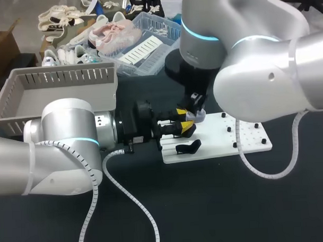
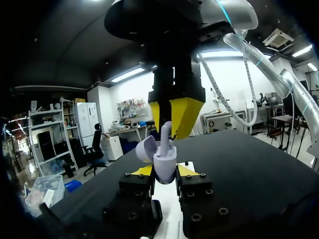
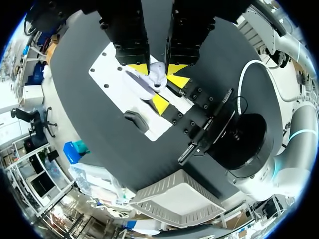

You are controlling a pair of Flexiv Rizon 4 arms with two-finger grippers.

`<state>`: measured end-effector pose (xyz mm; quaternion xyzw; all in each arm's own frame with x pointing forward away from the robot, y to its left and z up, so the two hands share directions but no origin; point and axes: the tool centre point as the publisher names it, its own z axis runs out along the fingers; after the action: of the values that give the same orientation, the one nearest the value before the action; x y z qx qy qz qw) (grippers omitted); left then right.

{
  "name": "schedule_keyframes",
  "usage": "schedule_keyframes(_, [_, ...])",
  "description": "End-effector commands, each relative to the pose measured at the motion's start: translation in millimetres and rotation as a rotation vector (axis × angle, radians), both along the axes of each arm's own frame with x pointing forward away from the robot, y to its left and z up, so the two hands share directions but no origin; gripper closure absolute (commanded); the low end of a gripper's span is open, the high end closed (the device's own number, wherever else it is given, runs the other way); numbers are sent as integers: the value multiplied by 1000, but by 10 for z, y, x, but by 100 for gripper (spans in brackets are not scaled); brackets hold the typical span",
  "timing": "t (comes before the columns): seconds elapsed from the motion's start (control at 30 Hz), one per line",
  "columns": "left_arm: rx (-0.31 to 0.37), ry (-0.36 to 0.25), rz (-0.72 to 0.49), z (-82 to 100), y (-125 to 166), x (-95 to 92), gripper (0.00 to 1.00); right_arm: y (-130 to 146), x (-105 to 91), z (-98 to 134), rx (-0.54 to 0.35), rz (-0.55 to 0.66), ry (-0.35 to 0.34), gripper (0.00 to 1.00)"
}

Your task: Pick up each earbud case from the left stands, insert the matching earbuds, close the lid, and place the case in the box.

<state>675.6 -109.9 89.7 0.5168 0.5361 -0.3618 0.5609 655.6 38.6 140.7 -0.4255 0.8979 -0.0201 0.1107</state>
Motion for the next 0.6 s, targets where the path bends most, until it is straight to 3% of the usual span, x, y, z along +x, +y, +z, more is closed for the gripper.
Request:
schedule_keyframes(0.03, [0,-4,10,-4,-9,-18,100,-7,-25,-14,4,2,1,100])
schedule_keyframes(0.6, [0,-4,10,-4,-9,-18,100,9,-29,-18,3,1,9,100])
